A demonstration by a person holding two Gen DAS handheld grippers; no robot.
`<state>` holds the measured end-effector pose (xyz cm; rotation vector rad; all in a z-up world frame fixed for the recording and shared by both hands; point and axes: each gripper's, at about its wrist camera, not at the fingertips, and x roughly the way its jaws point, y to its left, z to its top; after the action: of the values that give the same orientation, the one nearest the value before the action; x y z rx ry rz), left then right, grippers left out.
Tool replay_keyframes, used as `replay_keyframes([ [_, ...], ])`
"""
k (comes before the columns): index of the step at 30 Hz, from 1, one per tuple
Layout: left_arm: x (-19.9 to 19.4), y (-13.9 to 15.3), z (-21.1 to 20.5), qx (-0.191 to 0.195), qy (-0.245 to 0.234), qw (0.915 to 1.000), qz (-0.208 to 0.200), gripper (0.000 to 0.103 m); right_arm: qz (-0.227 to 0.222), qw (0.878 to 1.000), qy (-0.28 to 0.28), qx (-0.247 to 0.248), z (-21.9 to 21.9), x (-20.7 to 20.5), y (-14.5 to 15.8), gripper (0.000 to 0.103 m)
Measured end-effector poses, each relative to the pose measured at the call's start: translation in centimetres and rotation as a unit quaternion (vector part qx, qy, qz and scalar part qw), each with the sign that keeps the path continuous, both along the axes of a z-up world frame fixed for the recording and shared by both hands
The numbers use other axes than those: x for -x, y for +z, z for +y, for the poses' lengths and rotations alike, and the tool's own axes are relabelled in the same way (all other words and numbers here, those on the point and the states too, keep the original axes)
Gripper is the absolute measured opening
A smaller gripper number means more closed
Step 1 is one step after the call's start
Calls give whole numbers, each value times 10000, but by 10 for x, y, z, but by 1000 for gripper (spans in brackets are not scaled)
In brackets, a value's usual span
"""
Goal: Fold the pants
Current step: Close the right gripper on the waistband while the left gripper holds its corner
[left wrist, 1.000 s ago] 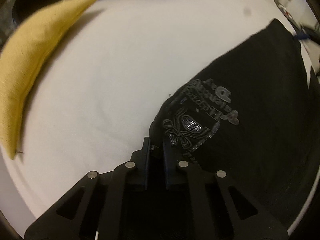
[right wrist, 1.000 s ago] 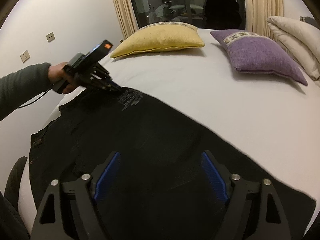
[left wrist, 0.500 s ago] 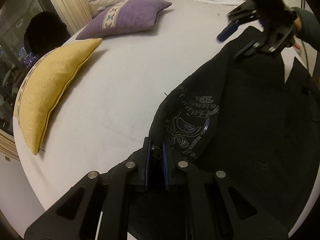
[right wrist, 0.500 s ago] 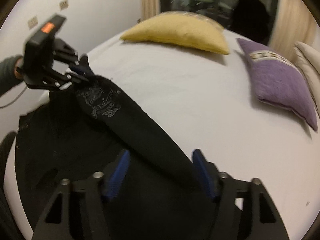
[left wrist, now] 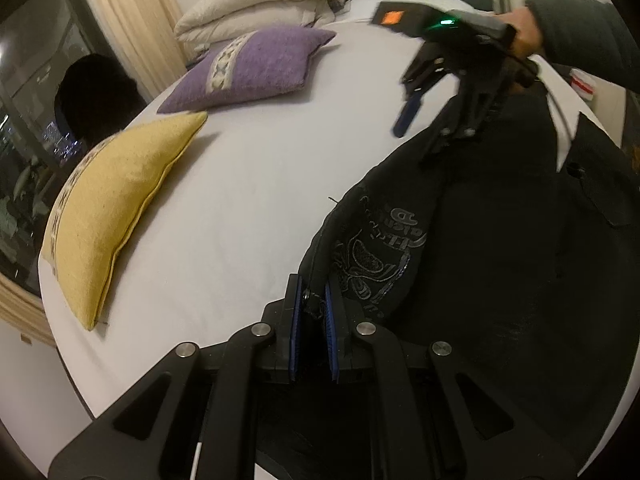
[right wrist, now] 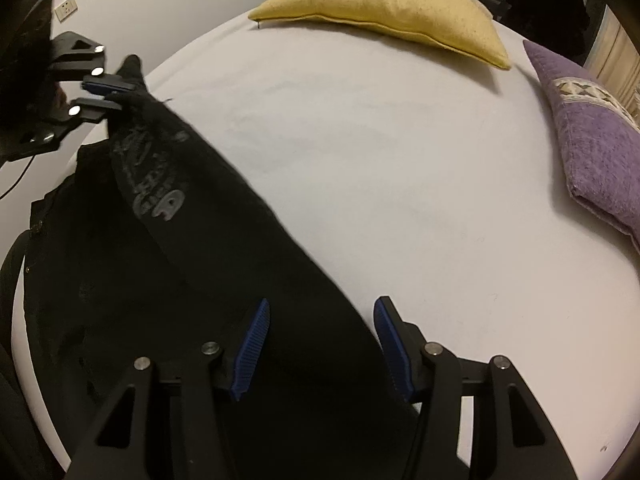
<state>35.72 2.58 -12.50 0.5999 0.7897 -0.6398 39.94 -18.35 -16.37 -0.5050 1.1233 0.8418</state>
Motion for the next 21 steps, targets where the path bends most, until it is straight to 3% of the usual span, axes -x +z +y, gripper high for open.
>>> replay_keyframes([
  [8, 19, 7, 4, 114, -176, 9996, -181, 9, 300, 9978, 578, 113, 19, -6, -7, 57],
  [11, 24, 8, 4, 148, -218, 9994, -212, 9, 304, 9965, 750, 217, 24, -4, -7, 30],
  [14, 30, 11, 5, 221, -228, 9991, -275, 9, 287, 9952, 878, 314, 28, -3, -3, 14],
  [21, 37, 18, 11, 347, -129, 9988, -313, 9, -252, 9945, 883, 496, 16, 16, 29, 6],
])
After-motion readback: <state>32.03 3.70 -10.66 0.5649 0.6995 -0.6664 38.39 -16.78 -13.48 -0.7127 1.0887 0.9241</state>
